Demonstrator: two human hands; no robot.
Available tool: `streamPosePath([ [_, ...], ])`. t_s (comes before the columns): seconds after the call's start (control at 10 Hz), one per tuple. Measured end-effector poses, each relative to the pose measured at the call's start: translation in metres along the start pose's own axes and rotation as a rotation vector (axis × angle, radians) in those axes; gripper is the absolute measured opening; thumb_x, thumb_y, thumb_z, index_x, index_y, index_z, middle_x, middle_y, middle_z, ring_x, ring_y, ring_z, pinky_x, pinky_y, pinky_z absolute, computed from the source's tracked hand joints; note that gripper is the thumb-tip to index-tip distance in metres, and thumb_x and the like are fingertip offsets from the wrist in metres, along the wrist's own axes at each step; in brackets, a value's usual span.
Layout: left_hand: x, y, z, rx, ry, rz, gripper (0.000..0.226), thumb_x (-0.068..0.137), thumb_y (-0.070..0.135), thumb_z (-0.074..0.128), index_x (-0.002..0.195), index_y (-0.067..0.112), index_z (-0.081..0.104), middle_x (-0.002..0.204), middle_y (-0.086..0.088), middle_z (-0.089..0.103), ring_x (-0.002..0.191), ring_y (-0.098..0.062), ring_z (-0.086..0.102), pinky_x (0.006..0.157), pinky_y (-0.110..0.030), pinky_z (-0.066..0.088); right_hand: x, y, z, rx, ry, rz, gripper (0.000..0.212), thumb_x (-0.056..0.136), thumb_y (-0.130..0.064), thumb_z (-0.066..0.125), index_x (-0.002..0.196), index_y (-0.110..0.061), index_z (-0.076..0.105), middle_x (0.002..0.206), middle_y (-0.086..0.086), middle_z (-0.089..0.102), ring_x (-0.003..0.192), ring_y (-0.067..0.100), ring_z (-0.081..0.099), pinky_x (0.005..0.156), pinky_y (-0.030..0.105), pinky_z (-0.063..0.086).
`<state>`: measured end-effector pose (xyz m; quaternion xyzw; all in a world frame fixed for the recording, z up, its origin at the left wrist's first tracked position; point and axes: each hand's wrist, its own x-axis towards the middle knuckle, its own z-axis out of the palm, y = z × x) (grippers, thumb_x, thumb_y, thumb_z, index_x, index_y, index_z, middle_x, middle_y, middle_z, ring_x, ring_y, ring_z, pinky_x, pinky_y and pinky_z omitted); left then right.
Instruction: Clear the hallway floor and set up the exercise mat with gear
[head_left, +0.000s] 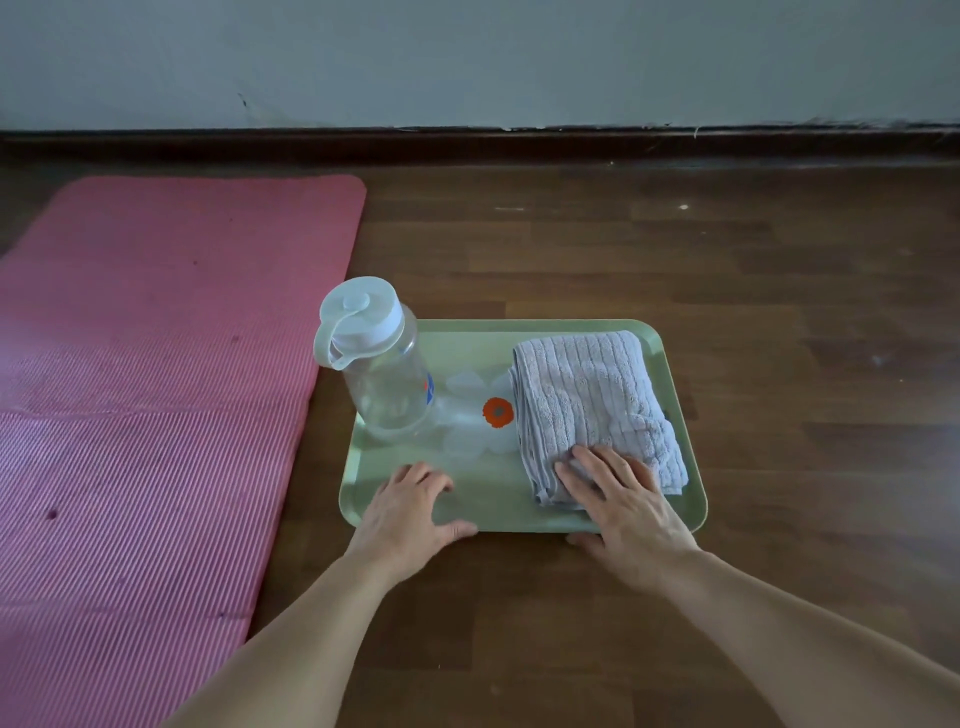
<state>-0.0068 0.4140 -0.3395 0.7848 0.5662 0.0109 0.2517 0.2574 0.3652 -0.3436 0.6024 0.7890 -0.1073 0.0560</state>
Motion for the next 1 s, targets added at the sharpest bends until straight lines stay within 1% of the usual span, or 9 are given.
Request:
streamPosePath([
  [0.1, 0.007, 0.003, -0.004, 0.01, -0.023, 0.007, 0.062, 0.076, 0.062, 0.06, 0.126, 0.026, 0.052, 0.125, 0.012, 0.045, 0.12, -0.01, 0.04, 0.099, -0.03, 0.038, 0.006, 0.0, -0.002, 0.013, -0.031, -0.012, 0.076, 0.091, -0.053, 0.043, 0.151, -0.028, 0.004, 0.158, -0.004, -0.002, 0.144, 0.018, -0.008, 0.115, 0.036, -0.006],
  [0.2, 0.012, 0.004, -0.008, 0.001, -0.039, -0.034, 0.066, 0.078, 0.06, 0.06, 0.133, 0.025, 0.047, 0.131, 0.01, 0.043, 0.125, -0.011, 0.039, 0.102, -0.031, 0.038, 0.015, -0.002, -0.006, 0.048, -0.04, 0.015, 0.074, 0.093, -0.048, 0.045, 0.151, -0.028, 0.003, 0.158, -0.005, -0.005, 0.144, 0.017, -0.011, 0.115, 0.035, -0.009],
  [0.4, 0.022, -0.002, -0.015, -0.051, 0.024, -0.126, 0.061, 0.087, 0.048, 0.057, 0.137, 0.018, 0.043, 0.14, 0.005, 0.041, 0.131, -0.015, 0.036, 0.106, -0.034, 0.034, 0.048, -0.015, -0.012, 0.163, -0.059, 0.078, 0.074, 0.094, -0.037, 0.049, 0.151, -0.026, 0.003, 0.158, -0.006, -0.008, 0.144, 0.018, -0.014, 0.116, 0.037, -0.009],
  [0.5, 0.026, -0.004, -0.017, -0.063, 0.032, -0.157, 0.057, 0.089, 0.043, 0.056, 0.138, 0.015, 0.042, 0.142, 0.003, 0.041, 0.133, -0.016, 0.036, 0.11, -0.039, 0.032, 0.059, -0.019, -0.014, 0.224, -0.096, 0.098, 0.076, 0.094, -0.042, 0.049, 0.151, -0.026, 0.001, 0.158, -0.005, -0.012, 0.144, 0.018, -0.017, 0.115, 0.037, -0.011],
  [0.6, 0.028, -0.002, -0.016, -0.044, 0.033, -0.184, 0.056, 0.091, 0.041, 0.053, 0.139, 0.016, 0.041, 0.146, 0.002, 0.037, 0.137, -0.017, 0.031, 0.113, -0.045, 0.026, 0.062, -0.02, -0.015, 0.226, -0.097, 0.112, 0.075, 0.095, -0.042, 0.046, 0.151, -0.026, 0.0, 0.158, -0.005, -0.014, 0.144, 0.019, -0.018, 0.115, 0.037, -0.011],
  [0.7, 0.03, -0.001, -0.015, -0.034, 0.053, -0.203, 0.056, 0.091, 0.042, 0.053, 0.14, 0.016, 0.04, 0.147, 0.002, 0.037, 0.138, -0.017, 0.03, 0.115, -0.045, 0.023, 0.065, -0.025, -0.018, 0.231, -0.09, 0.139, 0.073, 0.095, -0.037, 0.047, 0.151, -0.025, 0.0, 0.158, -0.003, -0.013, 0.144, 0.021, -0.017, 0.116, 0.039, -0.009],
  [0.8, 0.029, 0.001, -0.017, -0.009, 0.064, -0.219, 0.058, 0.09, 0.045, 0.053, 0.14, 0.018, 0.04, 0.144, 0.002, 0.041, 0.136, -0.018, 0.034, 0.117, -0.044, 0.019, 0.066, -0.031, -0.029, 0.339, -0.023, 0.177, 0.066, 0.094, -0.033, 0.049, 0.149, -0.022, 0.014, 0.157, -0.003, 0.003, 0.145, 0.021, -0.006, 0.118, 0.038, -0.002],
  [0.9, 0.026, 0.005, -0.024, -0.047, 0.117, -0.174, 0.055, 0.091, 0.046, 0.052, 0.137, 0.018, 0.043, 0.14, 0.001, 0.046, 0.131, -0.02, 0.039, 0.116, -0.041, 0.02, 0.067, -0.043, -0.044, 0.472, 0.137, 0.221, 0.046, 0.095, -0.028, 0.046, 0.138, -0.017, 0.036, 0.147, -0.003, 0.031, 0.139, 0.019, 0.021, 0.115, 0.036, 0.02],
  [1.0, 0.026, 0.01, -0.041, -0.218, 0.244, -0.161, 0.044, 0.092, 0.042, 0.051, 0.13, 0.019, 0.05, 0.132, 0.0, 0.053, 0.121, -0.022, 0.049, 0.103, -0.041, 0.04, 0.065, -0.054, -0.06, 0.623, 0.187, 0.314, 0.031, 0.096, -0.023, 0.043, 0.125, -0.015, 0.048, 0.135, -0.003, 0.046, 0.121, 0.022, 0.043, 0.095, 0.04, 0.043],
])
